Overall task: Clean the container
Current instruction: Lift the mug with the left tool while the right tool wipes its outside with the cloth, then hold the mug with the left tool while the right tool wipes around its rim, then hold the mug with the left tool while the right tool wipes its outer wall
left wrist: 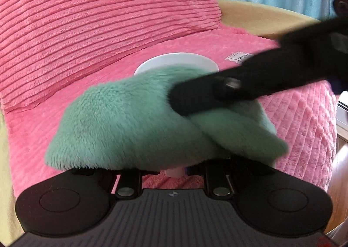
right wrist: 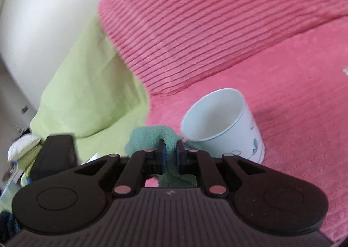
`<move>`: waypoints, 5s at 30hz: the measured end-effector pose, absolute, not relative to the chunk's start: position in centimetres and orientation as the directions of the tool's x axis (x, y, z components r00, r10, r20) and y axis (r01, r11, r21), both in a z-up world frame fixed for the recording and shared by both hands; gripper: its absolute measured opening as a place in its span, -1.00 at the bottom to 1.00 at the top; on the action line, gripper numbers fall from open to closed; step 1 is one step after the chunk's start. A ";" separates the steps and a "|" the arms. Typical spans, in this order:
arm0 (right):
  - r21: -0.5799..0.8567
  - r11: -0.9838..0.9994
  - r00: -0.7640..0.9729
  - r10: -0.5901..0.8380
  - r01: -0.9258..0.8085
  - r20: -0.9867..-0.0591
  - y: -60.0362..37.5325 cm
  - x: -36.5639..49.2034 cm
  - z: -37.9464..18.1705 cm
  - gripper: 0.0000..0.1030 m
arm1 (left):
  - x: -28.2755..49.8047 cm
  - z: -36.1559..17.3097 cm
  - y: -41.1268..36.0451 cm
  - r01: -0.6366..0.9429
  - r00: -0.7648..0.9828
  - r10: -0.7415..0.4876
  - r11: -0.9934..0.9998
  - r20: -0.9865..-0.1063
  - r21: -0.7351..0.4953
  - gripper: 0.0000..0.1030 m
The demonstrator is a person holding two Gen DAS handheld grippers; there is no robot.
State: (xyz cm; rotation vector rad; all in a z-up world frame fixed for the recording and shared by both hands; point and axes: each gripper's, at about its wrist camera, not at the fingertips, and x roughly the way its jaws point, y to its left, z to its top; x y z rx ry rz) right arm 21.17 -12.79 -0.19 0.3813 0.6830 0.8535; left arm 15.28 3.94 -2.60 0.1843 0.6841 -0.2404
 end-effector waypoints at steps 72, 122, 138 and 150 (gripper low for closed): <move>0.419 0.700 0.660 0.704 -0.579 -0.263 -16.4 20.0 1.9 -0.87 | 15.1 -1.9 4.9 0.312 0.748 -0.212 0.949 -0.629 0.052 -0.60; 0.379 0.631 0.528 0.775 -0.677 -0.347 -10.0 25.0 0.5 -0.95 | 14.4 -3.1 3.6 0.375 0.819 -0.185 0.889 -0.542 0.262 -0.56; 0.320 0.772 0.693 0.634 -0.549 -0.343 -11.0 26.4 0.6 -0.96 | 14.2 -3.3 3.6 0.368 0.818 -0.188 0.898 -0.544 0.243 -0.55; 0.239 0.823 0.700 0.565 -0.516 -0.437 -12.3 24.9 0.4 -0.96 | 14.9 -3.3 3.7 0.343 0.811 -0.175 0.916 -0.558 0.211 -0.53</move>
